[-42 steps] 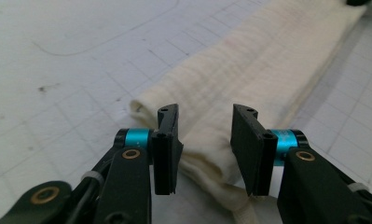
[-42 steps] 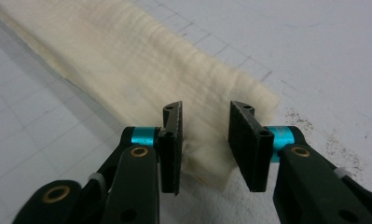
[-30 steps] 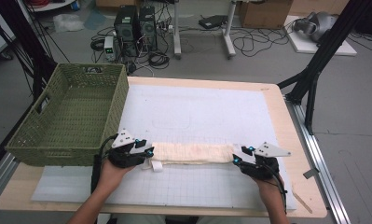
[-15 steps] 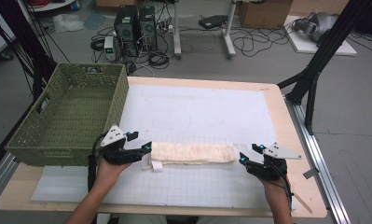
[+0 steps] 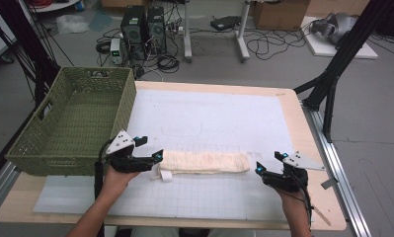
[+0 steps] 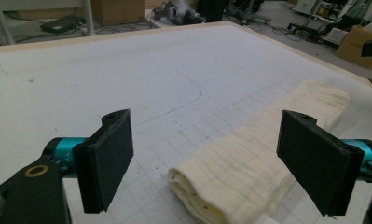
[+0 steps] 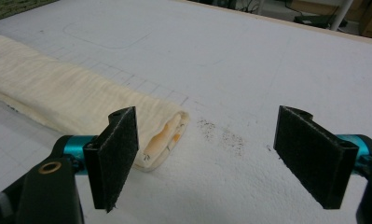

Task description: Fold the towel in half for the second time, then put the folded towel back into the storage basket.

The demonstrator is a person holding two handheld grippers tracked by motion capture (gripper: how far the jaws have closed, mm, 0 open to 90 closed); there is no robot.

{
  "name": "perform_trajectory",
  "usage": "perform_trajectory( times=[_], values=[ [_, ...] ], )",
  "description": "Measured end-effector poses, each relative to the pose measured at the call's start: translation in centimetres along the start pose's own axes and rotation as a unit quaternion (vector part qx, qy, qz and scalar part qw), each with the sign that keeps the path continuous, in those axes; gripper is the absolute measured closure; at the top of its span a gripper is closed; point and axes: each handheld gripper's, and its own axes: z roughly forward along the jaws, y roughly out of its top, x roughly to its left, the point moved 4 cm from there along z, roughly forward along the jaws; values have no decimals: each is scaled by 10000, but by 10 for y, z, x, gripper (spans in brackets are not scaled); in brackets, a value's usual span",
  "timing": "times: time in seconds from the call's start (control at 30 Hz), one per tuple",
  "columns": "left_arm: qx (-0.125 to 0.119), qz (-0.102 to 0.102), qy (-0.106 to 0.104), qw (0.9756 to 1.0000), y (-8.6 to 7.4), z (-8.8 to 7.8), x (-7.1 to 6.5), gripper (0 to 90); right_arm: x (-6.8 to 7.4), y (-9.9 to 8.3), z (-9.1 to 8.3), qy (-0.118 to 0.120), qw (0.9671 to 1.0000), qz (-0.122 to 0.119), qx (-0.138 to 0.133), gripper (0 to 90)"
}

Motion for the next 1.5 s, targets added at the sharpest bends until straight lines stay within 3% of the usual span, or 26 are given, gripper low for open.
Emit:
perform_trajectory(
  times=[0.3, 0.73, 1.17, 1.37, 1.5],
  values=[
    [31, -14, 6, 10000, 0, 4, -1, 205, 0, -4, 0, -44, 9998, -138, 105, 213],
    [120, -80, -23, 9999, -1, 5, -1, 204, -3, -3, -3, -63, 10000, -51, 48, 212],
    [199, -108, 40, 9997, -3, 5, -1, 198, 1, -1, 4, 3, 9999, -161, 46, 198],
    [511, -182, 8, 9985, -10, 8, -3, 231, 0, -1, 4, 17, 9999, -135, 36, 181],
    [877, -295, 59, 9957, -18, 14, -3, 286, -1, -1, 3, 22, 9998, -178, 28, 176]
  ],
)
